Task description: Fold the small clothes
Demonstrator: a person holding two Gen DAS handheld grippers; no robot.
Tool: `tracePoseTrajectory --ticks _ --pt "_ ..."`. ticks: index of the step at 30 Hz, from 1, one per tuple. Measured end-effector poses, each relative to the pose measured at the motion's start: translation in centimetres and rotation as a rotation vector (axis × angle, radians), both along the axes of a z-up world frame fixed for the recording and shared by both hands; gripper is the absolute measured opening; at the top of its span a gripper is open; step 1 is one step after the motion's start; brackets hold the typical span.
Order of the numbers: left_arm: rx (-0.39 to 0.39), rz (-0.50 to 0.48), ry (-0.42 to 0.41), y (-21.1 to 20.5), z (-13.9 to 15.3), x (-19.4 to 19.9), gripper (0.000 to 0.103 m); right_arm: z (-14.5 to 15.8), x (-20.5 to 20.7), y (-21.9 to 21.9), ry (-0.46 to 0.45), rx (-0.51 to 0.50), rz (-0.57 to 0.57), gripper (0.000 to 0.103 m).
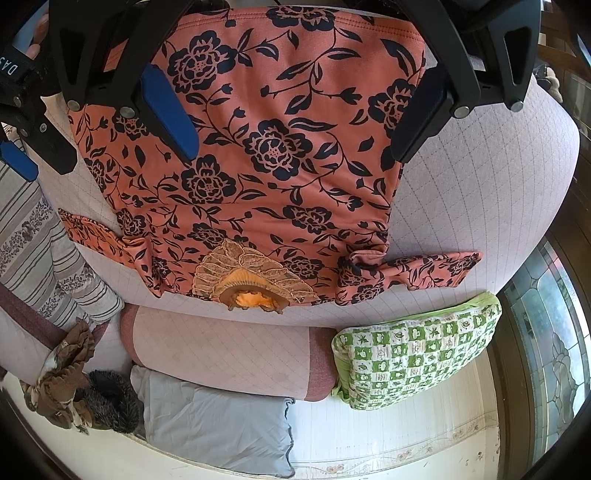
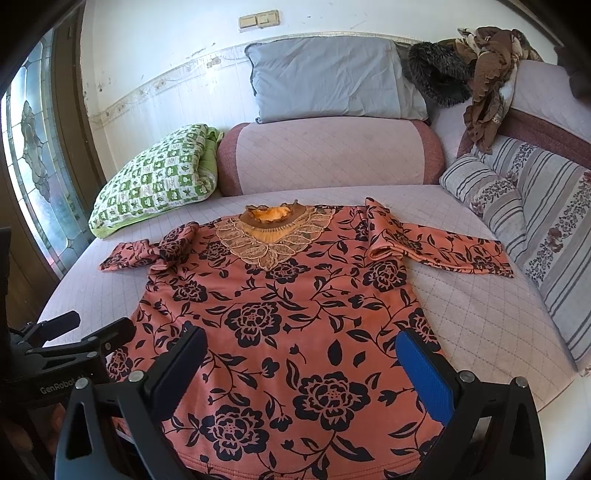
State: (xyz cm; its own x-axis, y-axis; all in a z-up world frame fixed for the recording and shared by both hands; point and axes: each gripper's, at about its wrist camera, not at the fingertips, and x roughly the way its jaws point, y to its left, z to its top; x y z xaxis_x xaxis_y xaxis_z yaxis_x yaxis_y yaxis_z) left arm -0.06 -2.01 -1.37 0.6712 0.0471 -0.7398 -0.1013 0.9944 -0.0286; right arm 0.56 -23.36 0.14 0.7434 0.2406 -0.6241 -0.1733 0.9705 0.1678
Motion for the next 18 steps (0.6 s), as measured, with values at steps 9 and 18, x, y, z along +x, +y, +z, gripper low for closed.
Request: tracePoseTrajectory --ticks 9,18 --pt "-0.001 0.0 -0.002 0.01 0.01 -0.1 0.103 0.2 0.07 0.07 -0.003 -0.005 0.0 0.103" --pt "-0.001 0.0 -0.001 0.02 0.01 -0.09 0.103 0.23 0.1 0.11 0.007 -0.014 0.0 0.103"
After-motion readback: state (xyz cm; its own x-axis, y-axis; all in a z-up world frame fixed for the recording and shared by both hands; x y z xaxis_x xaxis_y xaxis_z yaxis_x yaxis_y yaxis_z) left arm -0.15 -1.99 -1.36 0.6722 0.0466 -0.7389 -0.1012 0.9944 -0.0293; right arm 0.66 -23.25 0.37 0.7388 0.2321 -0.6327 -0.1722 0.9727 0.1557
